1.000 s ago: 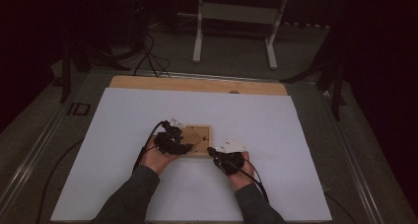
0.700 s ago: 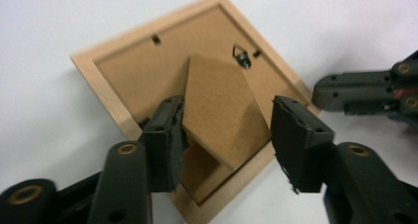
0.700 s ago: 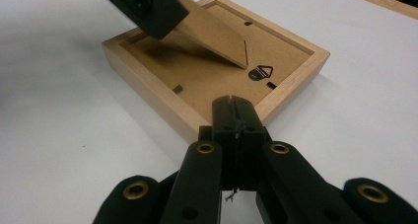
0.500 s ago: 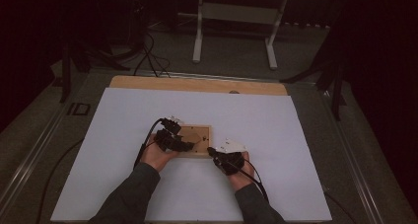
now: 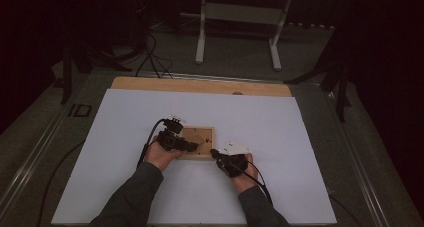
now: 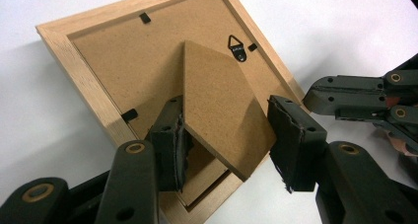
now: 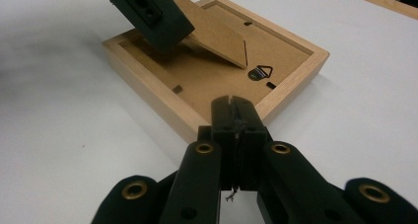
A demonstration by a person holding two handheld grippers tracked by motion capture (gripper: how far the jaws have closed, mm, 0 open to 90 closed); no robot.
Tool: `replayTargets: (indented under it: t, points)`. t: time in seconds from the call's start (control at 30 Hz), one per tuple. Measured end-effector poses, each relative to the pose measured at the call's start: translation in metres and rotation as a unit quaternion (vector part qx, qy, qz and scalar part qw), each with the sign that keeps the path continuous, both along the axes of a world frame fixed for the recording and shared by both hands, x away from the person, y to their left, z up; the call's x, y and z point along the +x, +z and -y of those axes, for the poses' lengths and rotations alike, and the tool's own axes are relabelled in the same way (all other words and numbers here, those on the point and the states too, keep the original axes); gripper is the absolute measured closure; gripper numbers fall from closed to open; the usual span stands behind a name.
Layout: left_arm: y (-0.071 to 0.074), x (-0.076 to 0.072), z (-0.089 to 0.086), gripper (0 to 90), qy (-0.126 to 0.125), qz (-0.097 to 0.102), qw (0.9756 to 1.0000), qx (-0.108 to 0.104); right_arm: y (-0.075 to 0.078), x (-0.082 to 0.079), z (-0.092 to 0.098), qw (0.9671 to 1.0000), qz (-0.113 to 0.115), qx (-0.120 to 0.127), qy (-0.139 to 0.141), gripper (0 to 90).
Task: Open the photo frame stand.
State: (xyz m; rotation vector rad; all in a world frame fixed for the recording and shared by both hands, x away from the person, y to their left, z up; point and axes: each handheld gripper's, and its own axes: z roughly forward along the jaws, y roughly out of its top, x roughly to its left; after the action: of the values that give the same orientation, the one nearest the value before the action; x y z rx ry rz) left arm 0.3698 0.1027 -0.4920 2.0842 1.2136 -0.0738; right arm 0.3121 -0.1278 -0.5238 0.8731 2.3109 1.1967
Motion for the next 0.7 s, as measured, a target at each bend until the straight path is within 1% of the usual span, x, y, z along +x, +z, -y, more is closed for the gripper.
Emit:
replayTargets:
  t: [0.1, 0.37, 0.5, 0.7]
  points:
    - [-0.0008, 0.0017, -0.0007, 51.6, -0.002, -0.007, 1.0, -0.005, 0.0, 0.0002, 0.0001, 1.0, 0.0, 0.0, 0.0, 89.0]
    - [0.0026, 0.0031, -0.0046, 50.7, 0.007, -0.008, 0.9997, -0.021, 0.0, 0.0003, 0.0002, 1.0, 0.0, 0.001, 0.0, 88.5]
    - [0.0026, 0.0033, -0.0038, 52.4, 0.005, -0.01, 0.9998, -0.014, 0.0, 0.0003, 0.0003, 1.0, 0.0, 0.001, 0.0, 88.2]
    - [0.0041, 0.0028, -0.0015, 53.7, 0.011, -0.009, 0.9999, -0.005, 0.0, 0.0005, 0.0003, 1.0, 0.0, 0.001, 0.0, 87.8]
